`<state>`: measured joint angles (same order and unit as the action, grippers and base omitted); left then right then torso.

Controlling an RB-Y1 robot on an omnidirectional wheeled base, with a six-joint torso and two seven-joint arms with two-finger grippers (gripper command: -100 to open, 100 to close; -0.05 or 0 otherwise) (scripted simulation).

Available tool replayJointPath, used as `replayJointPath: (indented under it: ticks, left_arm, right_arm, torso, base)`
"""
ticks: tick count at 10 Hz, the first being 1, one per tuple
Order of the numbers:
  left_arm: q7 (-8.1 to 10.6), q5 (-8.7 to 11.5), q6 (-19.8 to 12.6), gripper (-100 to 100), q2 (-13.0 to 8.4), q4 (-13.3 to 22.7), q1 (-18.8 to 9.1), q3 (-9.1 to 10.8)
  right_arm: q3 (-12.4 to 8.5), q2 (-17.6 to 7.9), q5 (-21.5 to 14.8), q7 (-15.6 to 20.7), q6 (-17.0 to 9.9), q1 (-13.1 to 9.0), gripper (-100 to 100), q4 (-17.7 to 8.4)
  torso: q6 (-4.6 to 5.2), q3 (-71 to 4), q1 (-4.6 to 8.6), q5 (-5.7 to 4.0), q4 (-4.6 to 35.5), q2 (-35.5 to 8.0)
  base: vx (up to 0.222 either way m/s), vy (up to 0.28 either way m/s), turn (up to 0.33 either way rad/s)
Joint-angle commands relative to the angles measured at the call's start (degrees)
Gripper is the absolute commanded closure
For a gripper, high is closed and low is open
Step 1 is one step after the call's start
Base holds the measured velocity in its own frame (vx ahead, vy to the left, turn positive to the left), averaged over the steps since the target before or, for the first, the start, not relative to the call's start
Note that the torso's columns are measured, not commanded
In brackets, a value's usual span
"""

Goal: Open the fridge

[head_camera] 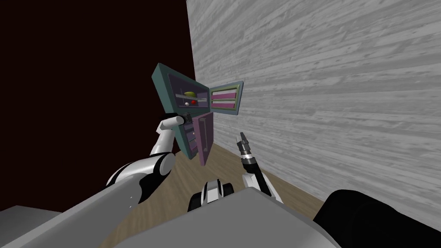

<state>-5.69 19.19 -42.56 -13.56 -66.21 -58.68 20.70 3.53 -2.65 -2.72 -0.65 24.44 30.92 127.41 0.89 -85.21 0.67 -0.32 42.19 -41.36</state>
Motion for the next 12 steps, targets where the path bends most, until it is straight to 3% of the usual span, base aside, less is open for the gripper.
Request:
replayJointPath:
  ticks: [1, 2, 3, 4, 7, 8, 9, 12]
  left_arm:
    - [-0.52, -0.37, 3.84, -100, 0.03, 4.48, -3.88, -1.64]
    - [-0.52, -0.37, 5.07, -100, 0.03, 7.63, -4.42, -1.64]
    - [-0.76, -3.32, 6.44, -100, 1.22, 9.68, -6.04, -4.32]
    - [-0.76, -4.76, 8.0, -100, 1.22, 11.75, -7.42, -5.76]
    - [-0.76, -4.94, 11.0, -100, 1.22, 15.81, -9.76, -5.92]
    - [-0.76, -4.94, 11.04, -100, 1.22, 17.25, -9.76, -5.92]
    - [-0.66, -5.16, 9.68, -100, 1.23, 16.0, -8.56, -5.84]
    - [-0.48, -4.78, 5.0, -100, -0.37, 15.2, -11.95, -4.65]
  right_arm:
    - [0.0, 0.0, 0.0, 0.0, 0.0, 0.01, 0, 0.0]
    - [0.0, 0.0, 0.0, 0.0, 0.0, 0.01, 0, 0.0]
    - [0.0, 0.0, 0.0, 0.0, 0.0, 0.02, 0, 0.0]
    - [0.0, 0.0, 0.0, 0.0, 0.0, 0.0, 0, 0.0]
    - [0.0, 0.0, 0.0, 0.0, 0.0, 0.01, 0, 0.0]
    - [0.0, 0.0, 0.0, 0.0, 0.0, 0.02, 0, 0.0]
    - [0.0, 0.0, 0.0, 0.0, 0.0, 0.02, 0, 0.0]
    - [0.0, 0.0, 0.0, 0.0, 0.0, 0.02, 0, 0.0]
  torso:
    - [-0.1, -0.02, 0.01, -0.03, 0.12, 0.06]
    - [-0.04, -0.12, 0.07, -0.1, 0.23, 0.2]
    - [0.08, -0.21, 0.1, -0.09, 0.09, 0.33]
    - [0.04, -0.05, -0.11, 0.02, -0.04, 0.01]
    - [-0.29, 0.06, -0.08, 0.0, 0.28, -0.06]
    - [-0.22, -0.01, -0.07, -0.01, 0.25, 0.05]
    - [-0.16, -0.05, -0.07, 0.01, 0.1, 0.09]
    - [-0.48, 0.27, -0.38, 0.16, 0.16, -0.37]
  base:
    - [-0.029, -0.003, 0.011]
    - [0.012, 0.007, 0.02]
    - [-0.107, 0.084, 0.055]
    - [-0.127, 0.083, -0.031]
    - [-0.021, 0.012, 0.002]
    - [0.012, 0.0, 0.014]
    - [-0.015, 0.008, 0.043]
    - [-0.006, -0.004, 0.071]
